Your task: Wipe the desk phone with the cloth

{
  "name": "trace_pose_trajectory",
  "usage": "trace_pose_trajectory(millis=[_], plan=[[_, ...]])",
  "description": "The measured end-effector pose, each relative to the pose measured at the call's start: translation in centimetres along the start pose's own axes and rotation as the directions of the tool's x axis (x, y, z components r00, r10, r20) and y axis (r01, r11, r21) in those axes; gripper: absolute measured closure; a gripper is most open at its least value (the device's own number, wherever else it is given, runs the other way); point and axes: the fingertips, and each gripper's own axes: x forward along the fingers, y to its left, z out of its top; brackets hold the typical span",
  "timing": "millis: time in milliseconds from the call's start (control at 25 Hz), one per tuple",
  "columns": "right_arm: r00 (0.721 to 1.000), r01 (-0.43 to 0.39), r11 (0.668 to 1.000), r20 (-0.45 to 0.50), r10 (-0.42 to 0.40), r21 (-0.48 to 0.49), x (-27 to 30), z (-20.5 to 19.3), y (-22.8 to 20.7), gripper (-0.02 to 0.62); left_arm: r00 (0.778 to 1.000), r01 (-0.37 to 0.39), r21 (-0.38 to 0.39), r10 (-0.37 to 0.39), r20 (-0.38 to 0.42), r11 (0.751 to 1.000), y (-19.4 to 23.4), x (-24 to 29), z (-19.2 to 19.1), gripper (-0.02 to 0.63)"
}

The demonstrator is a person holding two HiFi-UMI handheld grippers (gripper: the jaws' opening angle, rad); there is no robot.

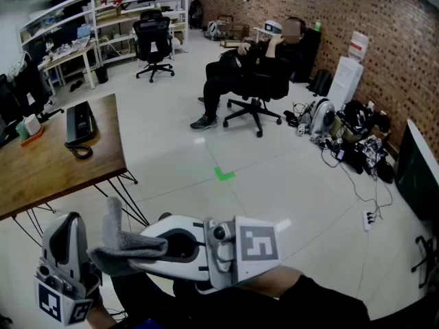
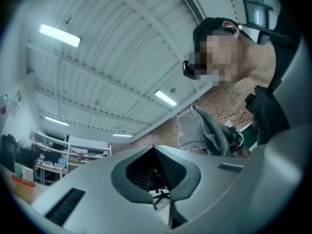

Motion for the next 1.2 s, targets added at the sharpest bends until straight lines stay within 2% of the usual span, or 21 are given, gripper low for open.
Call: trace_pose_trajectory(millis=[160, 280, 400, 640, 720, 800, 880, 1000, 1080, 1200], plan=[[1.0, 0.015, 1.0, -0.022, -0.015, 0.02, 1.2, -1.9, -3.7, 0.574, 0.997, -0.072, 0.011, 0.072, 0.026, 0.997, 3.9, 0.8, -0.2, 0.617], [0.997, 0.055, 0.997, -0.058, -0.051, 0.063, 2.8, -5.0, -6.5, 0.573, 0.995, -0.099, 0.013, 0.099, 0.023, 0.995, 5.8, 0.4, -0.8, 0.617], [0.996, 0.058, 0.995, -0.07, -0.053, 0.077, 4.1, -6.3, -8.8, 0.573, 0.993, -0.119, 0.008, 0.119, 0.005, 0.993, 7.2, -0.5, -1.8, 0.617], [0.989, 0.059, 0.998, -0.138, -0.062, -0.027, 4.2, -7.2, -10.6, 0.574, 0.988, -0.151, 0.001, 0.151, -0.028, 0.988, 10.6, -2.2, -3.9, 0.617], [0.985, 0.072, 0.995, -0.151, -0.081, -0.067, 5.6, -8.2, -13.2, 0.574, 0.988, -0.151, 0.006, 0.151, -0.024, 0.989, 13.3, -2.1, -5.0, 0.617], [0.978, 0.108, 0.989, -0.167, -0.124, -0.103, 7.3, -9.6, -17.7, 0.572, 0.99, -0.143, 0.016, 0.143, -0.011, 0.99, 17.2, -1.2, -6.5, 0.617], [0.961, 0.142, 0.979, -0.219, -0.171, -0.144, 7.8, -10.6, -22.5, 0.574, 0.989, -0.149, 0.006, 0.149, -0.013, 0.989, 20.6, -0.5, -7.8, 0.617], [0.92, 0.202, 0.958, -0.296, -0.257, -0.204, 7.9, -11.7, -29.1, 0.574, 0.985, -0.17, -0.039, 0.169, -0.019, 0.985, 24.6, -0.8, -8.7, 0.617], [0.888, 0.242, 0.939, -0.335, -0.316, -0.243, 9.9, -13.1, -33.2, 0.573, 0.982, -0.185, -0.045, 0.184, -0.027, 0.982, 28.2, -2.1, -9.1, 0.617], [0.837, 0.257, 0.929, -0.419, -0.351, -0.266, 12.9, -16.2, -37.6, 0.574, 0.966, -0.249, -0.054, 0.244, -0.084, 0.967, 32.1, -4.8, -11.5, 0.617]])
